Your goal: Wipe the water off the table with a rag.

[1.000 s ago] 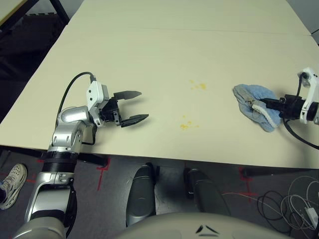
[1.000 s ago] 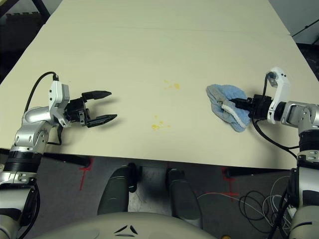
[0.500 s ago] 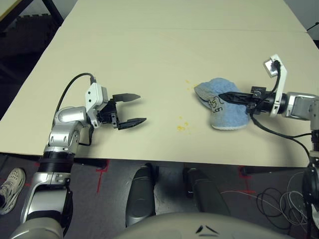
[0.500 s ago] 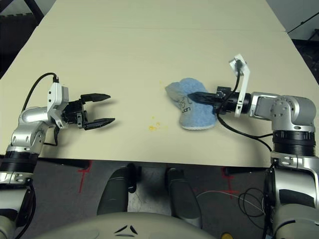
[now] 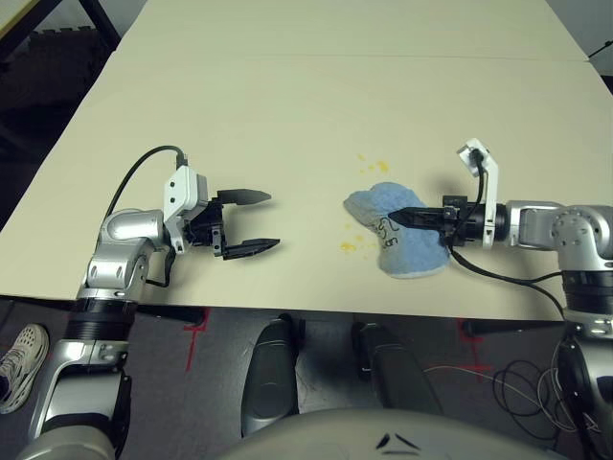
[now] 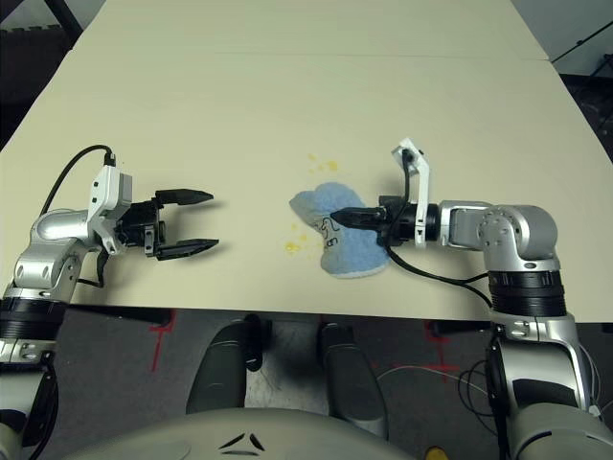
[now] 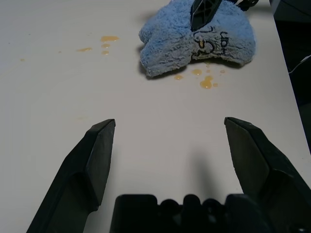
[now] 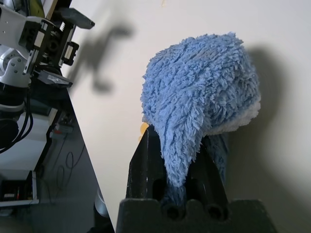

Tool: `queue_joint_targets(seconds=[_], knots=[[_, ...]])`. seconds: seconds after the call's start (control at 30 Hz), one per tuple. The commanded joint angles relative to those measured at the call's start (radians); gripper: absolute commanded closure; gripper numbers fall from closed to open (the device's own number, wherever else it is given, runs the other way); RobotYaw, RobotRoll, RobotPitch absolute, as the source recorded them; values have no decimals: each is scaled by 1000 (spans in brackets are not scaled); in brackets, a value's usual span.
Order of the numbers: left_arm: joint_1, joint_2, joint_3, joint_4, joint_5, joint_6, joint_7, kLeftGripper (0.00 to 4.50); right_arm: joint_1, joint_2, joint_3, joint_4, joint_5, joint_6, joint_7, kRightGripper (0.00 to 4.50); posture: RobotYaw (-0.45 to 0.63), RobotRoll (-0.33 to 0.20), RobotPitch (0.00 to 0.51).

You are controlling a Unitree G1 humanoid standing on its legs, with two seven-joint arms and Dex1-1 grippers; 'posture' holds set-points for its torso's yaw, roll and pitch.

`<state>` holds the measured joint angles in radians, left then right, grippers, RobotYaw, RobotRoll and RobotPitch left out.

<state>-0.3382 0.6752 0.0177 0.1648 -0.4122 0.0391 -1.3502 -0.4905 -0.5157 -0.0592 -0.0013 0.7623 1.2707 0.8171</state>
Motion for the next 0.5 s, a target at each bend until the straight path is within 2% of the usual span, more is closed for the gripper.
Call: queue_joint_targets(seconds=[0.03,0.5], knots=[[24,7,-15,-33,6,7,-5,0,19,48,57,-37,-4,-1,-26,4386,156,0,220],[46,8,-10,-74,2,25,11,0,-31,239,180,4,-33,-28,-66,4386,179,0,233]])
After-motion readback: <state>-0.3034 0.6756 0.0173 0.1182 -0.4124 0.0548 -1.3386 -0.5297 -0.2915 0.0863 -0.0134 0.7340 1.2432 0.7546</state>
